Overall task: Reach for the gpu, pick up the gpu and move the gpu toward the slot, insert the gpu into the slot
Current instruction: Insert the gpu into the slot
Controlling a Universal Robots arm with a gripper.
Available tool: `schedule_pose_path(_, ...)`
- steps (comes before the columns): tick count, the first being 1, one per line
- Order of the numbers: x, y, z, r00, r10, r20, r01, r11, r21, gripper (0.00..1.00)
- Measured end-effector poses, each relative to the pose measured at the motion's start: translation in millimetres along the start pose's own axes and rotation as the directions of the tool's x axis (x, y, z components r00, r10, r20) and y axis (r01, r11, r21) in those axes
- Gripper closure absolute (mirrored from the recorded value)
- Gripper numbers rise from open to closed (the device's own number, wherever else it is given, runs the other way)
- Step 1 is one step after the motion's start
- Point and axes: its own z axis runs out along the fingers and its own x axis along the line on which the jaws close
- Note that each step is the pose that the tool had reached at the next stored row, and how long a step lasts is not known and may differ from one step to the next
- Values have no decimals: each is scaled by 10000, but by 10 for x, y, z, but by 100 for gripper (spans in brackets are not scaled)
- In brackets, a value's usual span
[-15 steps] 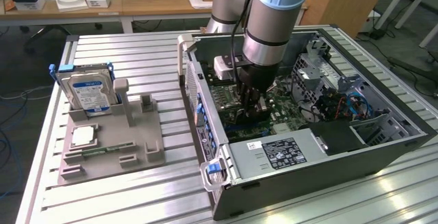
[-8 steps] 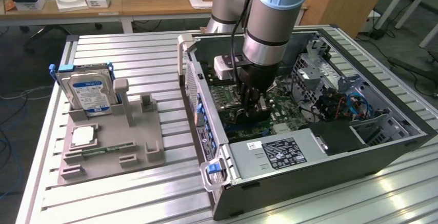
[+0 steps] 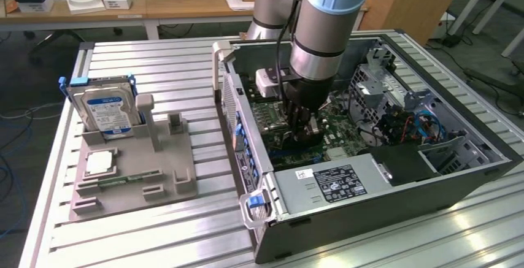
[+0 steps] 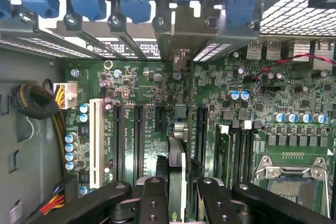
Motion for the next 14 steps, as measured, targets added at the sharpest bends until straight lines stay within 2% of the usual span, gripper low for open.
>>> schedule_pose_path(8,-1,3,4,10000,2,8,-2,10000,7,74)
schedule_pose_path(11,-1,29,4,10000,-3,8,3,10000,53,74)
schedule_pose_path(13,0,45,4,10000,1,-13,0,9999,111,74)
schedule_pose_path(14,0,48,5,10000,1,-13,-1,9999,113,74)
